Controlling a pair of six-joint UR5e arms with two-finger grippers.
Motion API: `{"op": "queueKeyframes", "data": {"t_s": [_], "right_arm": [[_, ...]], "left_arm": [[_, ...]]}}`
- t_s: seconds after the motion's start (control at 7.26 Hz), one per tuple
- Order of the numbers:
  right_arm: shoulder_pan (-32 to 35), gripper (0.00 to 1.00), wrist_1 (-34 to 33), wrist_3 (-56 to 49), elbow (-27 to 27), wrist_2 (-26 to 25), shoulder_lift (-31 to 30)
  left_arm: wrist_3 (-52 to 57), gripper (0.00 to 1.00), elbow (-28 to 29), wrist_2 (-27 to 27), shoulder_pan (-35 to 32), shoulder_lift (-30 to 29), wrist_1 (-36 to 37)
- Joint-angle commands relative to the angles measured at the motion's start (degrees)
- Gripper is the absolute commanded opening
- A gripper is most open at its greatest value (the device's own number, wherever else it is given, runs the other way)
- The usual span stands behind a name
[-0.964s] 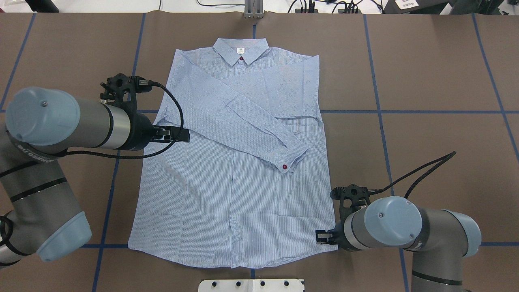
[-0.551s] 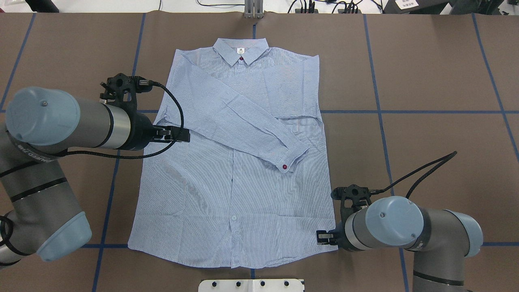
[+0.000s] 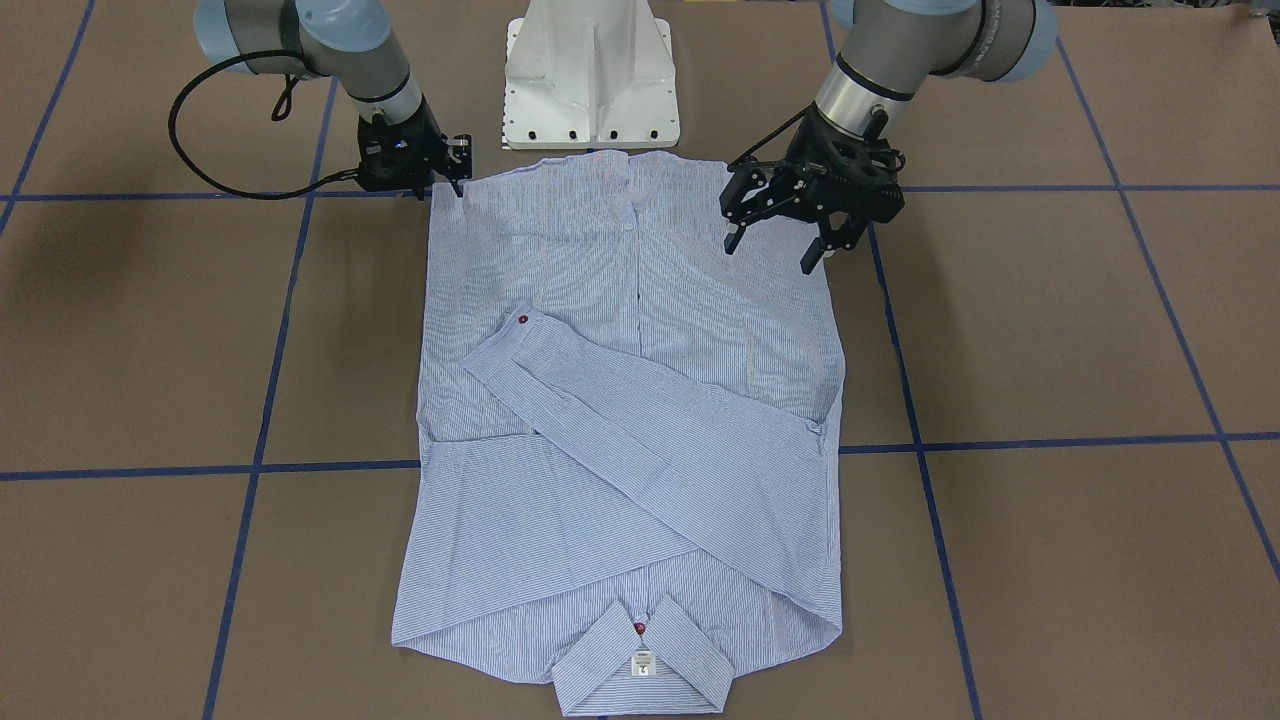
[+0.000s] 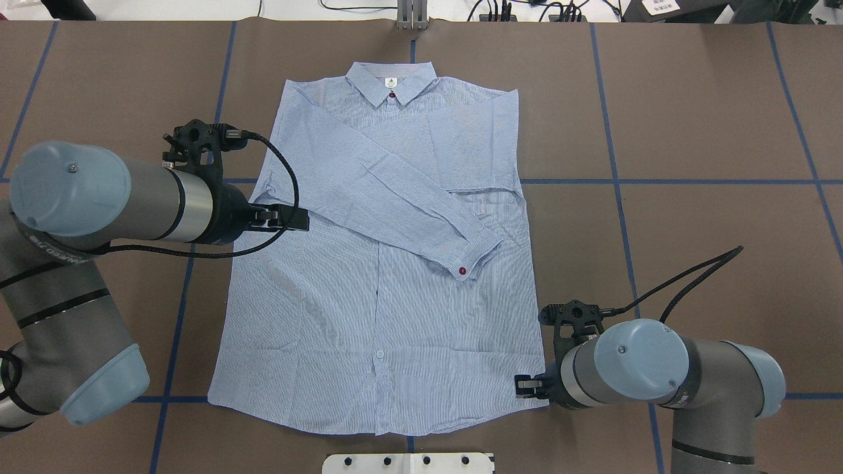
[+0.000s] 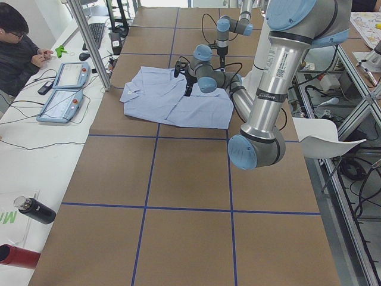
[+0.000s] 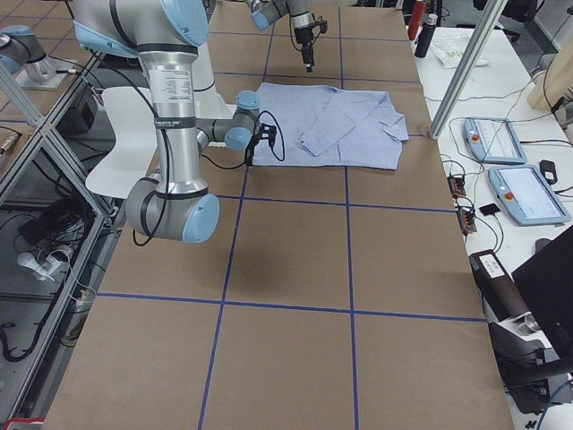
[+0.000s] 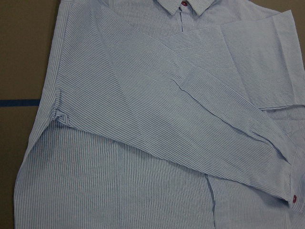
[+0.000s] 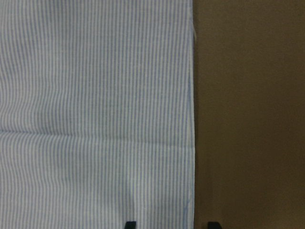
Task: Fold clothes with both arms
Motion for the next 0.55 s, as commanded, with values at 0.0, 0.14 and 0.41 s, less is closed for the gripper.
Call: {"op": "queueKeyframes", "data": {"t_s": [0.0,0.14,0.41], "right_arm": [[-0.1,0.51,-0.1,0.0,0.0,0.1,0.0],[-0.3,0.51,-0.4,0.0,0.0,0.1,0.1],[-0.4,0.51,-0.5,0.0,0.0,0.1,0.1]], "left_arm": [[-0.2,1.00,0.0,0.0,-0.1,0.0,0.0],[-0.2,1.00,0.0,0.0,-0.1,0.0,0.0],[-0.2,1.00,0.0,0.0,-0.1,0.0,0.0]]}}
